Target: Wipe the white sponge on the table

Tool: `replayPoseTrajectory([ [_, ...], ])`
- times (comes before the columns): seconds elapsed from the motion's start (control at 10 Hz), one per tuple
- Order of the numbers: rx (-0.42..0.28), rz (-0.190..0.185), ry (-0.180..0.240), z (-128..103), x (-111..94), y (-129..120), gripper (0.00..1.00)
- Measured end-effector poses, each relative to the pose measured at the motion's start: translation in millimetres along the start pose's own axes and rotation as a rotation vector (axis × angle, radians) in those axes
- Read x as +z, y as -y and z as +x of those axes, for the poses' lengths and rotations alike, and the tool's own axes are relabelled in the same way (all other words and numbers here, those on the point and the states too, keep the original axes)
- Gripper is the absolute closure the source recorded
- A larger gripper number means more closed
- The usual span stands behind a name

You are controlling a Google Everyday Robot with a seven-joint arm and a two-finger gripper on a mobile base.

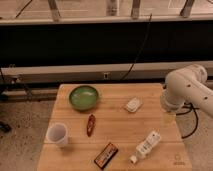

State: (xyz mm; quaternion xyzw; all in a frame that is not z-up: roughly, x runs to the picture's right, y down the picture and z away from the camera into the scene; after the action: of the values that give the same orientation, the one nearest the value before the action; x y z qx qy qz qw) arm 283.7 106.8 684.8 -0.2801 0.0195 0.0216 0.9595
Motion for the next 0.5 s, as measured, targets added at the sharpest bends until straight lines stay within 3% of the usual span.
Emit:
replayPoseTrajectory([
  [0.3,0.0,0.0,0.0,0,0,0,0.2],
  [0.5,-0.047,0.006,-0.008,-7,5,10,0.2],
])
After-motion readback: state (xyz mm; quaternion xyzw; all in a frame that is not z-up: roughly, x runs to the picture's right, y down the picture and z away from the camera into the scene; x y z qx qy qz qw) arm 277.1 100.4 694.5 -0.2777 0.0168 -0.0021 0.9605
